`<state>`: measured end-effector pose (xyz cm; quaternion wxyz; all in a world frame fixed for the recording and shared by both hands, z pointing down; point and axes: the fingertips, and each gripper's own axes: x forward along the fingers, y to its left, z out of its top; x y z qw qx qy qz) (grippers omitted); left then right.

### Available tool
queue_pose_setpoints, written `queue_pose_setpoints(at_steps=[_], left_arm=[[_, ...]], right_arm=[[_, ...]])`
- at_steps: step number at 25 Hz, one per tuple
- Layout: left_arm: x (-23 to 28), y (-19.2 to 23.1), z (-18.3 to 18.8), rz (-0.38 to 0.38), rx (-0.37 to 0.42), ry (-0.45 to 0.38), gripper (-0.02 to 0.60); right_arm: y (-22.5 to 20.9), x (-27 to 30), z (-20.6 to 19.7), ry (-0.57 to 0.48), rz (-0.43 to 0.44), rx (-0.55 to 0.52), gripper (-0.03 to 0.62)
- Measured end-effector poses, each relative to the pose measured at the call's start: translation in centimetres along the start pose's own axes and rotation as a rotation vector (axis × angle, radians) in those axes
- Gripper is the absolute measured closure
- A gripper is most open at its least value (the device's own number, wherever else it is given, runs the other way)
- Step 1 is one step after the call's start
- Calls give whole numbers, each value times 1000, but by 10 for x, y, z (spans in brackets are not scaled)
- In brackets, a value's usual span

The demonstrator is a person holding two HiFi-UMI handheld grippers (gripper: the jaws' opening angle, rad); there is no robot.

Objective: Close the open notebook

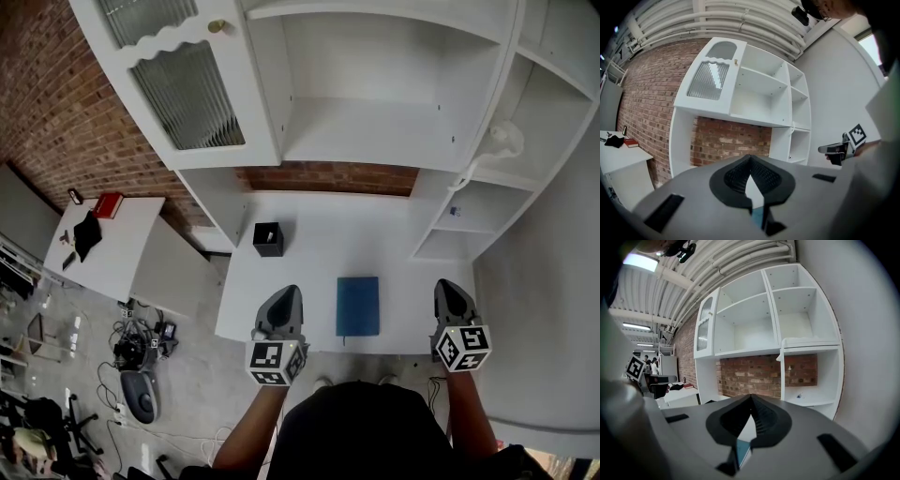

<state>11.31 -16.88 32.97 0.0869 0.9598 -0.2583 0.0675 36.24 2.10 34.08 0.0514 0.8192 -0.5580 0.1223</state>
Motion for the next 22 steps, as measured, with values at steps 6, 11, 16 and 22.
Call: queue_pose_setpoints(at_steps=[6, 11, 16, 22], left_arm=[[-5, 5, -4, -19, -19, 6, 575], [-8, 5, -1, -24, -13, -29, 575], [-15, 2, -5, -33, -20, -15, 575], [-22, 3, 0, -44, 1, -45, 575]], right_arm=[[16, -6, 1, -18, -17, -15, 595], [23, -13, -4, -11, -26, -6, 595], [32, -20, -7, -11, -9, -21, 595], [41, -28, -15, -7, -13, 3, 595]])
